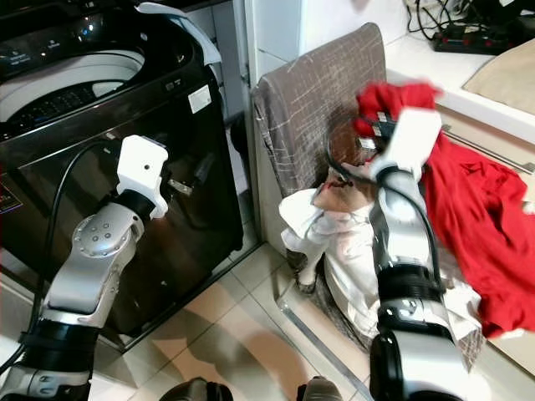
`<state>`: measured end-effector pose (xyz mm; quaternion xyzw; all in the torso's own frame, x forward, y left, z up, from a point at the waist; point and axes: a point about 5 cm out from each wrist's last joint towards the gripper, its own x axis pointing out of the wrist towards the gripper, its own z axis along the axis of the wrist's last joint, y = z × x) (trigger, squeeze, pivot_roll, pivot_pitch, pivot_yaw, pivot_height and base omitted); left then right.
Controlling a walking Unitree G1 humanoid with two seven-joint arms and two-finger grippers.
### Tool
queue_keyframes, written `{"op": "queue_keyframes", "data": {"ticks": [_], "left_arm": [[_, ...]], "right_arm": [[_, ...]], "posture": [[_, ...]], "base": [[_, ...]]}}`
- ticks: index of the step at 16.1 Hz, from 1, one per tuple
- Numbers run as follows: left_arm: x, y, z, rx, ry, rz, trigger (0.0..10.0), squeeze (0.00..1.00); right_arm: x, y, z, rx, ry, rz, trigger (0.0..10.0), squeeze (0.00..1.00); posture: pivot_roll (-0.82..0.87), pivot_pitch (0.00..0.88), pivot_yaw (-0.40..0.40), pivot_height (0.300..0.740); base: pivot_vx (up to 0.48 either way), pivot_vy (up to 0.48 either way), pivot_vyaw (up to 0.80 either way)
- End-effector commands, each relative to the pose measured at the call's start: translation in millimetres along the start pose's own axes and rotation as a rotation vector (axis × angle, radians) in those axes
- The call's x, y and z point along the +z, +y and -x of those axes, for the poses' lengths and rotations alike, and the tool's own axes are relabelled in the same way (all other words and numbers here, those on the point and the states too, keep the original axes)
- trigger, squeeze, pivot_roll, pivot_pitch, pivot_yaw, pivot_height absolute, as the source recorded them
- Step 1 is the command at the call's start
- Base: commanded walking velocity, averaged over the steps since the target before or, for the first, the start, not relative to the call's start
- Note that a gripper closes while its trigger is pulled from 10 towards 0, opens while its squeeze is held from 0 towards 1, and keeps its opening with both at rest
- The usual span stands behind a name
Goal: Clothes washing
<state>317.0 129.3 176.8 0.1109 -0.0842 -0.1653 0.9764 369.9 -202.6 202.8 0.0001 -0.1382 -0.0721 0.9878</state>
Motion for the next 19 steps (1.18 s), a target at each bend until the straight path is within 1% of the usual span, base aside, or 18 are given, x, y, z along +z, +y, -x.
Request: {"op": "queue_keyframes", "data": {"ticks": [1,3,4,6,7,8,9,10,11,12,13,14,15,16,18,19], "left_arm": [[4,4.5,-2.7,0.022,-0.023,0.001,10.0,0.0],[4,2.5,-4.2,0.024,-0.029,0.001,10.0,0.0],[4,2.2,-4.9,0.025,-0.03,0.001,10.0,0.0],[5,2.9,-7.1,0.03,-0.042,-0.002,10.0,0.0],[6,4.7,-8.4,0.044,-0.052,-0.01,10.0,0.0],[5,7.7,-8.3,0.072,-0.043,-0.025,10.0,0.0],[1,12.7,-7.4,0.131,-0.019,-0.029,10.0,0.0],[-4,15.1,-5.7,0.181,0.005,-0.005,10.0,0.0],[-8,15.5,-3.4,0.212,0.021,0.019,10.0,0.0],[-11,14.5,-1.6,0.235,0.036,0.021,10.0,0.0],[-17,11.0,1.8,0.265,0.062,-0.002,10.0,0.0],[-18,9.6,2.2,0.263,0.066,-0.002,10.0,0.0],[-17,7.8,3.7,0.274,0.052,0.02,10.0,0.0],[-17,5.0,4.1,0.271,0.053,-0.007,10.0,0.0],[-18,2.8,4.7,0.283,0.056,-0.007,10.0,0.0],[-18,1.4,4.3,0.297,0.064,-0.078,10.0,0.0]], "right_arm": [[20,14.2,-7.9,0.058,-0.064,-0.016,0.0,0.0],[38,26.5,-20.5,0.097,-0.11,-0.031,0.0,0.0],[41,27.4,-22.6,0.1,-0.117,-0.032,0.0,0.0],[70,28.9,-35.1,0.108,-0.188,-0.047,0.0,0.0],[83,33.4,-38.2,0.142,-0.215,-0.049,0.0,0.0],[80,35.9,-36.2,0.154,-0.21,-0.048,0.0,0.0],[66,39.3,-30.5,0.169,-0.167,-0.045,0.0,0.0],[48,41.0,-22.7,0.179,-0.108,-0.05,0.0,0.0],[33,43.4,-14.4,0.199,-0.066,-0.051,0.0,0.0],[20,45.9,-5.7,0.214,-0.029,-0.044,0.0,0.0],[-6,51.3,14.5,0.254,0.042,-0.037,0.0,0.0],[-10,52.2,18.7,0.263,0.052,-0.033,0.0,0.0],[-20,53.3,28.6,0.286,0.079,-0.027,0.0,0.0],[-26,53.3,34.1,0.298,0.101,-0.023,0.0,0.0],[-25,53.7,33.7,0.301,0.098,-0.02,0.0,0.0],[-20,54.6,31.4,0.312,0.08,-0.006,0.0,0.0]], "posture": [[-0.18,0.0,0.067,0.723],[-0.17,0.0,0.065,0.723],[-0.17,0.0,0.064,0.723],[-0.17,0.0,0.06,0.723],[-0.16,0.0,0.048,0.723],[-0.16,0.0,0.045,0.723],[-0.16,0.0,0.04,0.723],[-0.16,0.0,0.036,0.723],[-0.16,0.0,0.033,0.723],[-0.16,0.0,0.033,0.723],[-0.16,0.0,0.03,0.723],[-0.16,0.0,0.03,0.723],[-0.16,0.0,0.029,0.723],[-0.16,0.0,0.029,0.723],[-0.16,0.0,0.032,0.728],[-0.16,0.0,0.032,0.736]], "base": [[0.0,0.0,0.0],[0.0,0.0,0.0],[0.0,0.0,0.0],[0.0,0.0,0.0],[0.0,0.0,0.0],[0.0,0.0,0.0],[0.0,0.0,0.0],[0.0,0.0,0.0],[0.0,0.0,0.69],[0.0,0.0,0.66],[0.0,0.0,0.58],[0.0,0.0,0.55],[0.0,0.0,0.53],[0.0,-0.48,0.52],[0.0,-0.48,0.48],[0.0,-0.446,0.46]]}}
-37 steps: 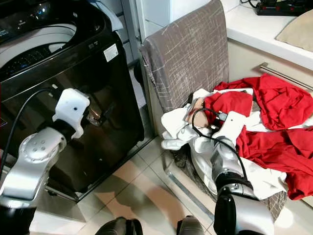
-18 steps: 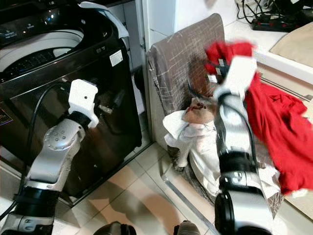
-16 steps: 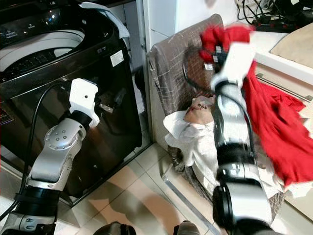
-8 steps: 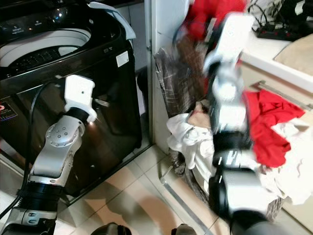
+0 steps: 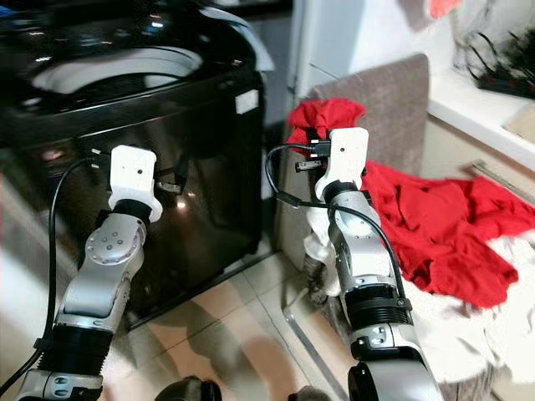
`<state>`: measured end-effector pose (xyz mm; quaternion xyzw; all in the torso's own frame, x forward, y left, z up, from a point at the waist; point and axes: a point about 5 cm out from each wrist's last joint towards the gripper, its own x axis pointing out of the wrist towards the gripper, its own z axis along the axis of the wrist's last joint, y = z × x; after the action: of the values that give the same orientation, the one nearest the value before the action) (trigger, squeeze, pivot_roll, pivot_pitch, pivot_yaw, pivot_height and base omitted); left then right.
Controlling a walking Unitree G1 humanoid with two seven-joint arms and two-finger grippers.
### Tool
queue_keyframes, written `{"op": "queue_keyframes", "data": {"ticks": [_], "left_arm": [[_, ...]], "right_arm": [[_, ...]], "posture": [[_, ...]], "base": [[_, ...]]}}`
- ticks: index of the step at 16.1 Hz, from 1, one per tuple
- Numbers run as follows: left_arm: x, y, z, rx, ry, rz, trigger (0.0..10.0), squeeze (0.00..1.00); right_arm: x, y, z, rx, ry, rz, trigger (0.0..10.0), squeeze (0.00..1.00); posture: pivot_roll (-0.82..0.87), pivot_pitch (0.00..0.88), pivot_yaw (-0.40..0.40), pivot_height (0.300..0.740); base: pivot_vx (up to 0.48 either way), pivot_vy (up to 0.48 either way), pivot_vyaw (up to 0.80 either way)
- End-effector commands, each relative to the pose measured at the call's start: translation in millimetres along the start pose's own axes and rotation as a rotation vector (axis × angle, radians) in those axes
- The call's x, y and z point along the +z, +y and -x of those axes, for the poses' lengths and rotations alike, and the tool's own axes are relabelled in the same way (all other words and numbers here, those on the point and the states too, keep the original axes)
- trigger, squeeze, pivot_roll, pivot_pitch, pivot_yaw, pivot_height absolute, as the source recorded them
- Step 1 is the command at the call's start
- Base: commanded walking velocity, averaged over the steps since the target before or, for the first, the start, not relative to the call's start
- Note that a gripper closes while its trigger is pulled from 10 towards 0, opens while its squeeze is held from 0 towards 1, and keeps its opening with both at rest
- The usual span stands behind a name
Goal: Clothes washing
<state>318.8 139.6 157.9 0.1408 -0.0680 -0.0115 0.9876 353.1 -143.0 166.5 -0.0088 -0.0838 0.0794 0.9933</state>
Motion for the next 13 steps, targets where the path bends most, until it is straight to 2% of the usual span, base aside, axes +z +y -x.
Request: {"op": "queue_keyframes", "data": {"ticks": [1,4,6,8,11,13], "left_arm": [[1,-3.2,0.2,0.032,0.003,-0.096,10.0,0.0],[-4,-1.1,-0.9,0.071,0.045,-0.111,10.0,0.0],[-6,1.0,-0.6,0.096,0.058,-0.106,10.0,0.0],[-8,2.8,0.7,0.114,0.067,-0.103,10.0,0.0],[-8,0.4,0.9,0.106,0.063,-0.088,10.0,0.0],[-6,2.7,-0.8,0.115,0.05,-0.102,10.0,0.0]], "right_arm": [[11,-2.9,-4.1,0.018,-0.026,0.048,0.0,0.0],[11,-9.8,-8.4,0.014,-0.01,0.058,0.0,0.0],[10,-8.0,-8.5,0.023,-0.006,0.06,0.0,0.0],[11,0.6,-11.8,0.049,-0.01,0.047,0.0,0.0],[32,22.2,-27.2,0.127,-0.079,0.021,0.0,0.0],[62,55.0,-39.3,0.237,-0.18,-0.031,0.0,0.0]], "posture": [[-0.16,0.0,0.032,0.74],[-0.16,0.0,0.028,0.74],[-0.15,0.0,0.025,0.74],[-0.15,0.0,0.018,0.74],[-0.14,0.0,0.017,0.74],[-0.14,0.0,0.017,0.74]], "base": [[0.0,-0.442,0.44],[0.0,-0.445,0.44],[0.251,0.0,0.42],[0.0,0.0,0.42],[0.0,0.0,0.28],[0.0,0.0,0.0]]}}
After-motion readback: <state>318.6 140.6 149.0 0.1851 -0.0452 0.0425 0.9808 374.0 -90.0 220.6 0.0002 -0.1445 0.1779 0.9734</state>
